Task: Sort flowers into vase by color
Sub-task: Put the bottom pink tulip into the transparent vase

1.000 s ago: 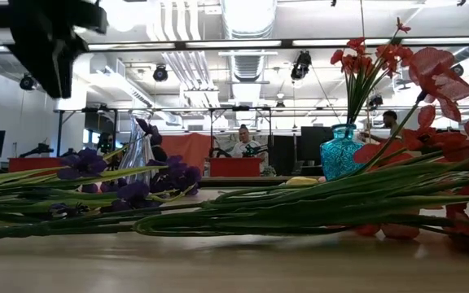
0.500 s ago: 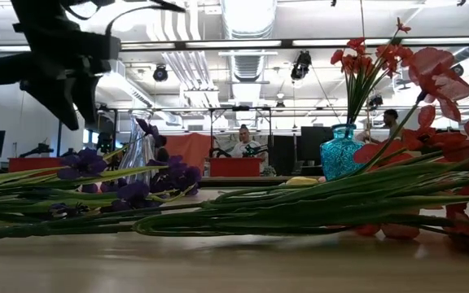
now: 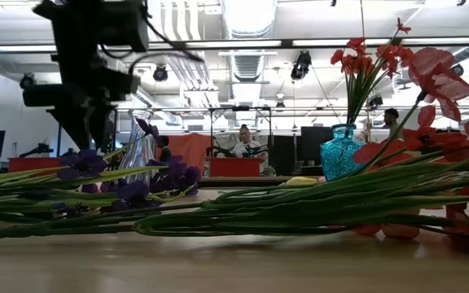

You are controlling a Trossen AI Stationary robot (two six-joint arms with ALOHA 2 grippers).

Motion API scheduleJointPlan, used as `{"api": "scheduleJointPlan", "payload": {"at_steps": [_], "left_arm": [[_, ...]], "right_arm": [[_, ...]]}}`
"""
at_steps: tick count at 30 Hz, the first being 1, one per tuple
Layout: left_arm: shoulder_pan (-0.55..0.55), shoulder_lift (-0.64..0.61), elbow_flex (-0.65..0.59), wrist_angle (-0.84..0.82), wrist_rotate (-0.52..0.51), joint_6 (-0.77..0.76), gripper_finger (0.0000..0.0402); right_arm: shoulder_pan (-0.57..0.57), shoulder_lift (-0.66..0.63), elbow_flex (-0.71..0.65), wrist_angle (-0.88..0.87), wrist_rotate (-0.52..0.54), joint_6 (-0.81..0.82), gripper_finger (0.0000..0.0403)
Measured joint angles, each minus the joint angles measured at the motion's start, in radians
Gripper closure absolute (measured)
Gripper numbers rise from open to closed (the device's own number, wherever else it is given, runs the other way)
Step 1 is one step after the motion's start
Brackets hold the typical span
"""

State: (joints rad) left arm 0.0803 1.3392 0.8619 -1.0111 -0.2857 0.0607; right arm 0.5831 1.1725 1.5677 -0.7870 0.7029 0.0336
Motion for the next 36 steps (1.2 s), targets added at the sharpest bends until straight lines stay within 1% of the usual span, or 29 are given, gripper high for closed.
{"api": "scheduleJointPlan", "payload": {"at_steps": [3, 10, 16, 20, 25, 29, 31, 36], "left_arm": [[0.061, 0.034, 0.0, -0.005, 0.041, 0.063, 0.0194], [0.171, 0.127, -0.031, -0.035, 0.044, 0.208, 0.0194], [0.213, 0.19, -0.08, 0.033, 0.041, 0.297, 0.0196], [0.231, 0.203, -0.091, 0.087, 0.035, 0.331, 0.0207], [0.259, 0.203, -0.092, 0.12, 0.033, 0.365, 0.0236], [0.273, 0.221, -0.092, 0.122, 0.039, 0.373, 0.0271], [0.277, 0.236, -0.093, 0.13, 0.069, 0.373, 0.0288], [0.277, 0.285, -0.089, 0.127, 0.076, 0.38, 0.0331]], "right_arm": [[0.0, -0.002, 0.0, 0.0, 0.0, -0.004, 0.0332], [0.0, -0.002, 0.0, -0.002, 0.0, -0.006, 0.0332], [0.0, -0.002, 0.0, -0.001, 0.0, -0.007, 0.0332], [0.0, -0.002, 0.0, -0.001, 0.0, -0.007, 0.0332], [0.0, -0.002, 0.0, -0.001, 0.001, -0.007, 0.0332], [0.0, -0.002, -0.001, -0.001, 0.001, -0.007, 0.0332], [0.0, -0.002, -0.001, -0.001, 0.001, -0.007, 0.0332], [0.0, -0.002, -0.001, -0.001, 0.001, -0.008, 0.0332]]}}
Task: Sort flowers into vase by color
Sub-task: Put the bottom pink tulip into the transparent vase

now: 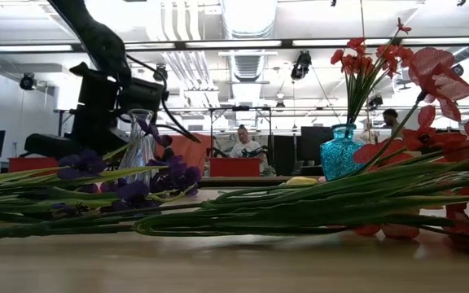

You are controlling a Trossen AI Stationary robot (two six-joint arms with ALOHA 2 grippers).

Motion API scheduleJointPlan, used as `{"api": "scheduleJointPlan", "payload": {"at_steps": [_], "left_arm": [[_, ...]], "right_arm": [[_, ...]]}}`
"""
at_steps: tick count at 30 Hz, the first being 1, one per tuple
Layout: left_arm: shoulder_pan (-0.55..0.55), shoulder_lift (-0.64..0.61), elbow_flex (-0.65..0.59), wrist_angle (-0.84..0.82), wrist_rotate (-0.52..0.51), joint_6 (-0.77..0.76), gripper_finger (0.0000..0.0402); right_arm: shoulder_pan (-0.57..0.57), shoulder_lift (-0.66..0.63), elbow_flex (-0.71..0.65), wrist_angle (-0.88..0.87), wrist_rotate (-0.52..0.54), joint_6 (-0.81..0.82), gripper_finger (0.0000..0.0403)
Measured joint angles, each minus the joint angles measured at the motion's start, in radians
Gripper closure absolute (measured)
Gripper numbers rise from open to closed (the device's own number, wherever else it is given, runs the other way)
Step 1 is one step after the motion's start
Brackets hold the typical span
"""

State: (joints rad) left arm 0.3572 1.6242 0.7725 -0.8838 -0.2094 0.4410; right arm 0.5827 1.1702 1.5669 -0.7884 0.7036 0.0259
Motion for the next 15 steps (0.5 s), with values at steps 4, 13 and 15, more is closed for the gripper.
{"api": "scheduleJointPlan", "payload": {"at_steps": [4, 13, 15], "left_arm": [[-0.001, 0.007, 0.0, -0.003, 0.009, 0.003, 0.0387], [0.006, -0.141, -0.002, 0.014, -0.053, 0.007, 0.0401], [0.007, -0.189, -0.002, -0.014, -0.066, 0.011, 0.0401]], "right_arm": [[0.0, 0.0, 0.0, 0.0, 0.0, 0.0, 0.0332], [0.0, 0.0, 0.0, 0.0, 0.0, -0.003, 0.0332], [0.0, 0.0, 0.0, 0.0, 0.0, -0.003, 0.0332]]}}
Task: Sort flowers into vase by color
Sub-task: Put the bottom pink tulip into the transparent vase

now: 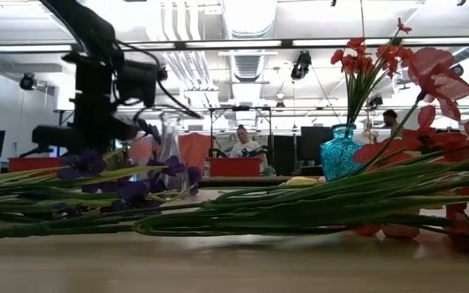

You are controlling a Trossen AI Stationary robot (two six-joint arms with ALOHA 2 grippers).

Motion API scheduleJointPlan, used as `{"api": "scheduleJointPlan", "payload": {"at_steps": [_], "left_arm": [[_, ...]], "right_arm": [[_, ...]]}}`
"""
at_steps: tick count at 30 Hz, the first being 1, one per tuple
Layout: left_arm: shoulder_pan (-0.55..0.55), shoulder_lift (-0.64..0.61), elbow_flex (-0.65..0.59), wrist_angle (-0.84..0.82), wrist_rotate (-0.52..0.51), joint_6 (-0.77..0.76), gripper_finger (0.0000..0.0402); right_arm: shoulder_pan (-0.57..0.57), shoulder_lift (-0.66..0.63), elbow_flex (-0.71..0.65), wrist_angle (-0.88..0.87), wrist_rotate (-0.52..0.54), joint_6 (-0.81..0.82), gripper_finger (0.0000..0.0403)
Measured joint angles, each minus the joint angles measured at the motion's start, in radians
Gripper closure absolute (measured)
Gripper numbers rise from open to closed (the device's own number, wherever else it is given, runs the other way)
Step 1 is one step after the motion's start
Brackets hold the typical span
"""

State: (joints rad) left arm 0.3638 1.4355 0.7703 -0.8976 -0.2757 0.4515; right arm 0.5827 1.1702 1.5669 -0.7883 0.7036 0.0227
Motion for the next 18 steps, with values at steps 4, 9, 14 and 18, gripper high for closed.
{"api": "scheduleJointPlan", "payload": {"at_steps": [4, 9, 14, 18], "left_arm": [[0.001, -0.104, 0.0, -0.065, -0.05, -0.016, 0.0401], [-0.001, -0.257, 0.017, -0.12, -0.044, -0.09, 0.0401], [-0.003, -0.427, 0.049, -0.024, 0.134, -0.172, 0.0401], [-0.011, -0.558, 0.074, 0.066, 0.241, -0.208, 0.0401]], "right_arm": [[0.0, 0.0, 0.0, 0.002, 0.0, 0.002, 0.0332], [0.0, 0.0, 0.0, 0.008, 0.0, 0.003, 0.0332], [0.0, 0.0, 0.0, 0.009, 0.0, -0.006, 0.0332], [0.0, 0.0, 0.0, 0.008, 0.002, -0.012, 0.0332]]}}
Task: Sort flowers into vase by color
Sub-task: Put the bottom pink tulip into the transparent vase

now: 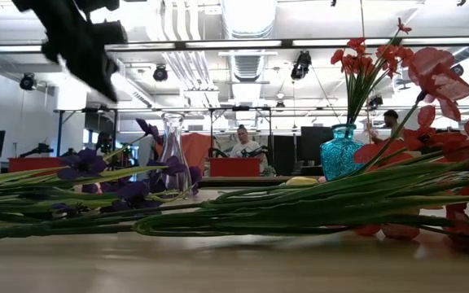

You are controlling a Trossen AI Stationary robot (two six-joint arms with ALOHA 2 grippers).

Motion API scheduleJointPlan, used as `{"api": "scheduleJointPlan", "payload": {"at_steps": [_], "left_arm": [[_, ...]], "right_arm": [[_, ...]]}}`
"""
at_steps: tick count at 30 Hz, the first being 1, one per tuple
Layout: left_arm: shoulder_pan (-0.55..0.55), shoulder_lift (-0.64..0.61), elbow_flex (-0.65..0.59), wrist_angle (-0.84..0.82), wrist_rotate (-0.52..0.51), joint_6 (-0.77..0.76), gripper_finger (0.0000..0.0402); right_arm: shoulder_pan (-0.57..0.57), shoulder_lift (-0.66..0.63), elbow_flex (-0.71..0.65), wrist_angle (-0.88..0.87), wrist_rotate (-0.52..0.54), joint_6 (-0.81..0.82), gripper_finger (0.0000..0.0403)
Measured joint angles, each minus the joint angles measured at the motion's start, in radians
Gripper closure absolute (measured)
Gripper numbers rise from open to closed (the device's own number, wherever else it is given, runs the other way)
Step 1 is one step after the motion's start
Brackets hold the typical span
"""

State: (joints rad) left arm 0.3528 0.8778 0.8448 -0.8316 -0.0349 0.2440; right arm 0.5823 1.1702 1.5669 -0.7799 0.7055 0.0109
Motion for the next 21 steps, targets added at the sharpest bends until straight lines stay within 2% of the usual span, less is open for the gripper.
{"api": "scheduleJointPlan", "payload": {"at_steps": [2, 7, 9, 11, 13, 15, 18, 19, 21], "left_arm": [[-0.01, -0.059, 0.009, 0.069, 0.035, -0.043, 0.0401], [-0.043, -0.176, 0.009, 0.385, 0.226, -0.237, 0.0401], [-0.061, -0.193, 0.006, 0.466, 0.235, -0.327, 0.0401], [-0.077, -0.2, 0.005, 0.48, 0.228, -0.358, 0.0401], [-0.085, -0.198, 0.005, 0.426, 0.226, -0.325, 0.0401], [-0.091, -0.184, 0.005, 0.267, 0.204, -0.243, 0.0401], [-0.095, -0.126, -0.009, 0.009, 0.044, -0.192, 0.0399], [-0.095, -0.094, -0.013, -0.031, -0.015, -0.199, 0.0395], [-0.093, -0.044, -0.009, -0.003, -0.031, -0.193, 0.0378]], "right_arm": [[0.0, 0.0, 0.0, 0.0, 0.0, 0.004, 0.0332], [0.0, 0.004, -0.003, 0.002, 0.001, 0.016, 0.0332], [0.0, 0.007, -0.007, 0.003, 0.001, 0.016, 0.0332], [0.0, 0.009, -0.013, 0.006, 0.001, 0.016, 0.0332], [0.0, 0.01, -0.02, 0.007, 0.001, 0.022, 0.0332], [0.0, 0.01, -0.026, 0.008, 0.001, 0.031, 0.0332], [0.0, 0.01, -0.031, 0.007, 0.0, 0.041, 0.0332], [0.0, 0.01, -0.031, 0.008, 0.0, 0.042, 0.0332], [0.0, 0.01, -0.031, 0.008, 0.0, 0.042, 0.0332]]}}
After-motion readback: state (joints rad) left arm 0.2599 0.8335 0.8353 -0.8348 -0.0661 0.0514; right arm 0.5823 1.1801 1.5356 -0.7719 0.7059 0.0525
